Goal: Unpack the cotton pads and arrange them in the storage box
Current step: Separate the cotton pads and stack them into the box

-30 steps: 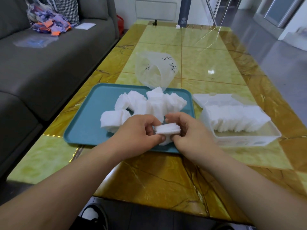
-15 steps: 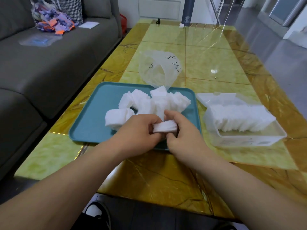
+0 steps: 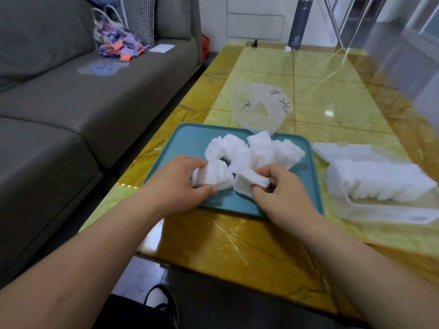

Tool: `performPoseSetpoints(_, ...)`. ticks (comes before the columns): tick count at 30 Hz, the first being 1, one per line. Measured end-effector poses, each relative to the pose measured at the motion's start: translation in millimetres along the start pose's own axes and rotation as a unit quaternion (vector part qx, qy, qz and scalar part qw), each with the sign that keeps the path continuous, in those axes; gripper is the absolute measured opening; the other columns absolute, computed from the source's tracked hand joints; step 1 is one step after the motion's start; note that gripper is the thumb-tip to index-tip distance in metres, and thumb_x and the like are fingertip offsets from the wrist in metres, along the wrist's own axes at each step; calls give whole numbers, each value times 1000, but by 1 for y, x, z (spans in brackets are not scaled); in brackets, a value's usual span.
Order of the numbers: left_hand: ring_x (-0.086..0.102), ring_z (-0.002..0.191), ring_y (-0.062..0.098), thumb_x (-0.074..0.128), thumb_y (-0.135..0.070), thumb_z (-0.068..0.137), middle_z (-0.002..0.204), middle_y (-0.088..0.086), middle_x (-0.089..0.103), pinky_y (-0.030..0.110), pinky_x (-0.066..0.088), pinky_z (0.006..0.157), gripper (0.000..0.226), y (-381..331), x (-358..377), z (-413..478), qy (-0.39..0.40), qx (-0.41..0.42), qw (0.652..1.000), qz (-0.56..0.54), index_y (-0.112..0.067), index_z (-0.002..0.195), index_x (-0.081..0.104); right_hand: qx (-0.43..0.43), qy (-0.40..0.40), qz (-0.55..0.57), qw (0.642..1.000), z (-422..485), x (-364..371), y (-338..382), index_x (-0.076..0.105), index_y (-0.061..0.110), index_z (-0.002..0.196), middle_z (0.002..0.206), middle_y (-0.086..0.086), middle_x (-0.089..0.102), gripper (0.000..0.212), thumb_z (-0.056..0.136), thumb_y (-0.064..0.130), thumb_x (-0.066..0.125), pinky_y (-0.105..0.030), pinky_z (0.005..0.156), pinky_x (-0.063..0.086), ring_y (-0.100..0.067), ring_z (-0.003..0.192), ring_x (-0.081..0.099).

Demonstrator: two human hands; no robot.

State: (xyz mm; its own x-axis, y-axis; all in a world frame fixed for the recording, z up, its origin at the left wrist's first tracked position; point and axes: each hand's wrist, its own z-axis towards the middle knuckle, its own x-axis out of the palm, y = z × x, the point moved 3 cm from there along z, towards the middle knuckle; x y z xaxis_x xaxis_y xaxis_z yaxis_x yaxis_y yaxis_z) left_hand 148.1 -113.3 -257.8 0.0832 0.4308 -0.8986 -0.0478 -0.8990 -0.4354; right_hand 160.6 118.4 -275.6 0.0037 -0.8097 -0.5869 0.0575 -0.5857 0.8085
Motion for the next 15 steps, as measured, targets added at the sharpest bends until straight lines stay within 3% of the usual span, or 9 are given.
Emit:
performPoseSetpoints(2, 60, 106, 18, 77, -56, 82, 118, -8, 57, 36, 49, 93, 67, -6, 5, -2, 10, 9, 1000, -14, -35, 141, 56, 2, -10, 0, 1000, 3, -2, -1, 65, 28, 101, 92, 12, 67, 20, 89, 13, 67, -4, 65, 41, 1, 84, 61)
performPoseSetpoints(8, 59, 103, 21, 62, -54, 92, 112, -5, 57, 43, 51, 92, 42, -33, 21, 6, 9, 65, 998, -23, -31, 127, 64, 10, -39, -8, 999, 10, -17, -4, 68, 25, 100, 89, 14, 68, 20, 87, 10, 69, 1, 64, 40, 6, 80, 60)
performPoseSetpoints(12, 60, 108, 17, 51, -61, 91, 118, -8, 58, 40, 51, 97, 49, -39, 25, 11, 8, 67, 995, -75, -35, 131, 65, 23, -38, -7, 999, 13, -23, -11, 68, 28, 98, 88, 14, 70, 22, 85, 11, 71, -8, 66, 43, 2, 79, 62)
performPoseSetpoints(15, 58, 102, 12, 49, -46, 100, 110, -9, 60, 37, 50, 93, 27, -41, 22, 11, 11, 70, 991, -113, -33, 109, 71, 25, -34, -9, 999, 12, -24, -12, 69, 26, 99, 88, 14, 70, 20, 85, 12, 72, -7, 64, 43, 1, 79, 63)
